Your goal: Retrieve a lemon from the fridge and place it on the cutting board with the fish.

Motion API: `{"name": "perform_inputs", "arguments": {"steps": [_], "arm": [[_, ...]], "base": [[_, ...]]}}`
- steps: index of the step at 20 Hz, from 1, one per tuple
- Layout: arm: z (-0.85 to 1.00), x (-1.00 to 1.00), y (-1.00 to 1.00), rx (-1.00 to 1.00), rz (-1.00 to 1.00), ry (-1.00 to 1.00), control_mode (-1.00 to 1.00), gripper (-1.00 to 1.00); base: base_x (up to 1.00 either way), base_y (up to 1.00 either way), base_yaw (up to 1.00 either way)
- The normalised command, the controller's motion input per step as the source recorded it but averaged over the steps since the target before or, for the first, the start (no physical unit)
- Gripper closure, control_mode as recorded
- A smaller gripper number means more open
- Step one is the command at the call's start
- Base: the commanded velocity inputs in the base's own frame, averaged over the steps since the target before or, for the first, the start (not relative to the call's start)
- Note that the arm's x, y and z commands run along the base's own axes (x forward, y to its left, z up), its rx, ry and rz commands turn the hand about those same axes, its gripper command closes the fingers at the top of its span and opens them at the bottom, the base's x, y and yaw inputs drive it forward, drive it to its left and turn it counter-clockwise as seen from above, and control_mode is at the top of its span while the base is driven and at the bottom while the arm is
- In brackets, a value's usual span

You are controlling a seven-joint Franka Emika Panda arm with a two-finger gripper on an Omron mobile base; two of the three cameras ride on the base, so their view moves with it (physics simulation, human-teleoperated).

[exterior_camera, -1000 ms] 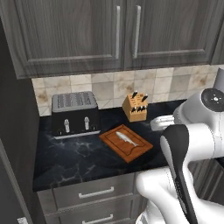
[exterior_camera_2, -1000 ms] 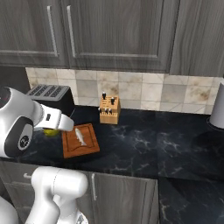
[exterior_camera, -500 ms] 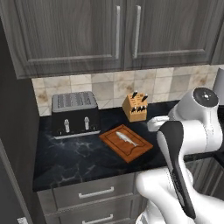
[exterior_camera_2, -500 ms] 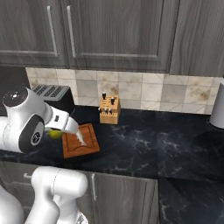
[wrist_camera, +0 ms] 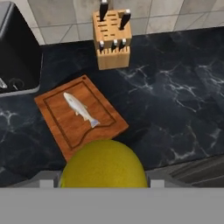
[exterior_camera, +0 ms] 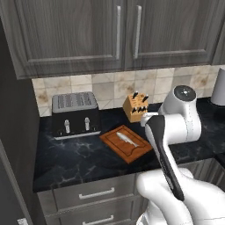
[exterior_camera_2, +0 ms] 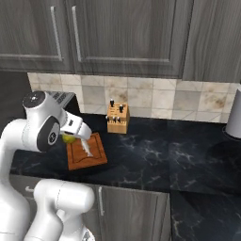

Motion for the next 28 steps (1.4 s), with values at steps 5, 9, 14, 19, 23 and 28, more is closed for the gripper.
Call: {"name": "perform_inputs", "arguments": {"steps": [5,9,14,19,23,28], "arm": [[-0.35,0.55,0.0,0.0,-0.05,0.07,-1.0,1.0],[-0.31,0.46,0.0,0.01,-0.01,0.13,-1.0,1.0],[-0.25,0.5,0.0,0.05,0.0,0.18,-1.0,1.0],[-0.32,0.42,0.0,0.04,0.0,0.11,-1.0,1.0],[-0.31,0.36,0.0,0.0,0.0,0.06,-1.0,1.0],[-0.31,0.34,0.0,0.0,0.0,0.01,-1.0,1.0]], "base": [[0.0,0.0,0.0],[0.0,0.0,0.0],[0.0,0.0,0.0],[0.0,0.0,0.0],[0.0,0.0,0.0],[0.0,0.0,0.0]]}}
